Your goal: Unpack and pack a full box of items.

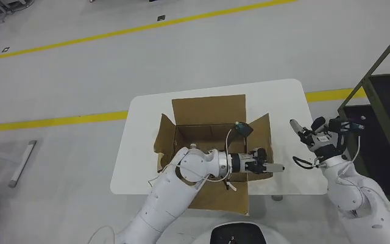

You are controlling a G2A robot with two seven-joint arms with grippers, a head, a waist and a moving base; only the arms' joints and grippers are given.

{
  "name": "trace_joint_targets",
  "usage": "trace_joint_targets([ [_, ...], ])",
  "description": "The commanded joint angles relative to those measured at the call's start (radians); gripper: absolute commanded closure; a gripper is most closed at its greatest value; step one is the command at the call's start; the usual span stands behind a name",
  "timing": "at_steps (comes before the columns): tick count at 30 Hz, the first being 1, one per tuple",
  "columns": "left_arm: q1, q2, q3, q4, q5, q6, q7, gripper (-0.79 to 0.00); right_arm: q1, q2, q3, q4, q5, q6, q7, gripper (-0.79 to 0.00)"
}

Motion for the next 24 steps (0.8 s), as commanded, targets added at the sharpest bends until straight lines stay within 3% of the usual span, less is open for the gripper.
trace_joint_targets([
  [1, -0.011, -0.007, 0.017, 0.021, 0.003, 0.0, 0.008, -0.785, -0.011, 0.001, 0.018, -0.009, 0.059, -0.013, 0.027, -0.785],
  [7, -0.038, -0.023, 0.04, 0.087, -0.014, -0.008, 0.019, -0.785, -0.014, 0.003, 0.046, 0.025, 0.124, -0.033, 0.053, -0.785],
  [17, -0.046, -0.03, 0.034, 0.128, -0.018, -0.013, 0.042, -0.785, -0.014, 0.005, 0.037, 0.012, 0.08, -0.043, 0.056, -0.785],
  [19, -0.041, -0.03, 0.033, 0.126, -0.013, -0.012, 0.044, -0.785, -0.007, 0.003, 0.027, 0.009, 0.124, -0.037, 0.073, -0.785],
  [24, -0.022, -0.029, 0.033, 0.117, -0.009, -0.013, 0.04, -0.785, 0.03, 0.001, 0.011, 0.001, 0.358, -0.008, 0.25, -0.785],
])
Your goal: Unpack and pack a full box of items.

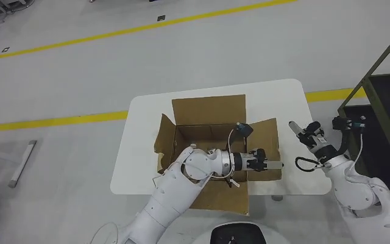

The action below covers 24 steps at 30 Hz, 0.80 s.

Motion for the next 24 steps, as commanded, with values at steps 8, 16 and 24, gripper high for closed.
trace_joint_targets([
  [8, 0.015, 0.002, -0.005, -0.017, 0.018, 0.011, -0.002, -0.785, 0.084, -0.002, -0.053, 0.051, 0.16, 0.066, 0.14, -0.308],
  [16, 0.025, 0.005, -0.018, -0.031, 0.03, 0.018, 0.0, -0.785, 0.117, -0.004, -0.104, 0.128, 0.181, 0.052, 0.152, 0.0],
  [24, 0.032, 0.007, -0.027, -0.042, 0.036, 0.025, -0.005, -0.785, 0.114, 0.0, -0.113, 0.138, 0.205, 0.002, 0.187, 0.0],
])
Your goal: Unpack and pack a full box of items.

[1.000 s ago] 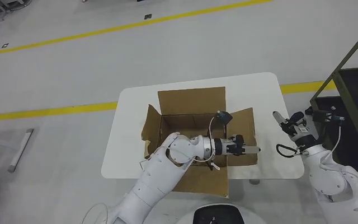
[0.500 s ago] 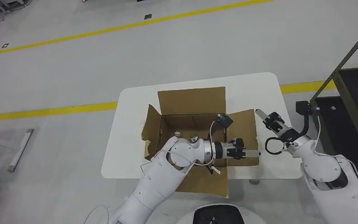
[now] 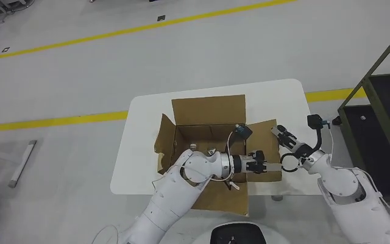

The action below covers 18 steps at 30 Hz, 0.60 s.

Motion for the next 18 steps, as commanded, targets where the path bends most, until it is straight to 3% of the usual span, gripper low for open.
trace_joint_targets([
  [1, 0.001, 0.0, -0.002, -0.004, 0.003, 0.001, -0.001, -0.785, 0.0, 0.001, -0.001, 0.002, -0.001, -0.002, 0.003, 0.0],
  [9, 0.01, 0.005, -0.018, -0.033, 0.014, 0.005, 0.004, -0.785, 0.014, 0.002, -0.009, 0.024, 0.007, 0.007, -0.025, 0.0],
  [18, 0.047, 0.028, -0.096, -0.102, 0.061, 0.025, 0.047, -0.785, 0.059, 0.004, 0.0, 0.059, 0.017, 0.001, -0.061, 0.0],
])
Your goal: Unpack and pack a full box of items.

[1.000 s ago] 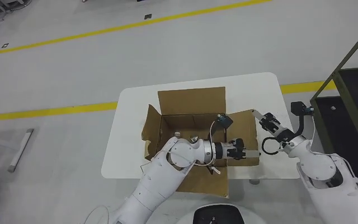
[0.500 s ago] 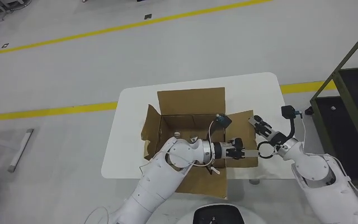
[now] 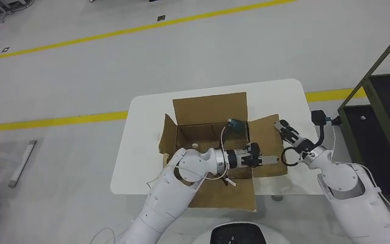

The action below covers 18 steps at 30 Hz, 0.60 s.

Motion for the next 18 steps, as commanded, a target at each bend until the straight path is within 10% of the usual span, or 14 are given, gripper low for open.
trace_joint_targets([
  [1, 0.014, 0.007, -0.023, -0.016, 0.012, 0.007, 0.01, -0.785, 0.01, 0.001, 0.001, 0.007, -0.002, 0.002, -0.004, 0.0],
  [18, 0.206, 0.102, -0.385, -0.213, 0.197, 0.144, 0.065, -0.785, 0.034, 0.005, -0.018, 0.054, -0.017, -0.001, -0.012, 0.0],
])
